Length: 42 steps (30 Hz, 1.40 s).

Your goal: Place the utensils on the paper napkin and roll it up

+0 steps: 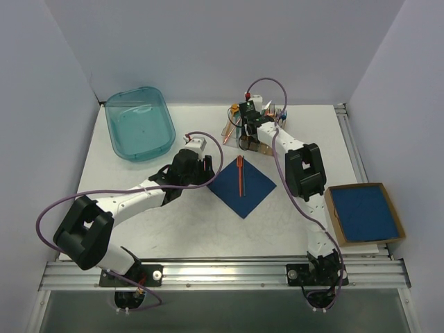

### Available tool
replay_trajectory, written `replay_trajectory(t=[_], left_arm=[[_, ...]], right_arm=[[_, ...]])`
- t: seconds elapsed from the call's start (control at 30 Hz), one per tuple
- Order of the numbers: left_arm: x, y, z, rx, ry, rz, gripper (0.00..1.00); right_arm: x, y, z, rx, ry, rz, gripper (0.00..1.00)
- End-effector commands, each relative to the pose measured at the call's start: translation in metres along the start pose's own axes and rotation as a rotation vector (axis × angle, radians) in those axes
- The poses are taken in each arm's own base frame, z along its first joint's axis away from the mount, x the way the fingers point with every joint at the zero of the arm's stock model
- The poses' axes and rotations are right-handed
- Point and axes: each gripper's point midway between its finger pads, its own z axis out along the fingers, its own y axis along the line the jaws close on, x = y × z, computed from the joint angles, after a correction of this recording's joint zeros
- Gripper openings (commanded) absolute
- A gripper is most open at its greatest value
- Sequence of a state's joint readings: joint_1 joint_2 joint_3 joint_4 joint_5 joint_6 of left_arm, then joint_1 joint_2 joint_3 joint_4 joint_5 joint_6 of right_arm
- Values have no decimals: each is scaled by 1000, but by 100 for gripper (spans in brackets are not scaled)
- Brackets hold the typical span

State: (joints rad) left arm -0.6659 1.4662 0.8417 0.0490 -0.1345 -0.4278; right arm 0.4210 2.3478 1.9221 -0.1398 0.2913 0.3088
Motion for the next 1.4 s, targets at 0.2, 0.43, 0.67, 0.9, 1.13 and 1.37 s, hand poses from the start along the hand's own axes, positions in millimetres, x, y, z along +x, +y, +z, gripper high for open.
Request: replay_trajectory(t=[0.2,0.43,0.67,0.9,1.13,1.37], left_arm=[[-19,-9,-5,29,-57,10,66],[-18,-9,-4,30,-54,10,66],[-18,-9,-4,31,-57,10,66],[-19,-9,-4,31,-58,9,66],[-19,-8,-5,28,-58,10,66],[-19,-8,-5,27,-58,9,66]], right_arm=[[7,-5,-2,44,21,-28,17],[13,-18,-1,92,40,-32,17],[16,-22,1,103,60,-35,17],[28,-34,6,129,106,-30,17],[37,-32,12,107,137,-37,17],[31,-32,11,106,133,-31,4]])
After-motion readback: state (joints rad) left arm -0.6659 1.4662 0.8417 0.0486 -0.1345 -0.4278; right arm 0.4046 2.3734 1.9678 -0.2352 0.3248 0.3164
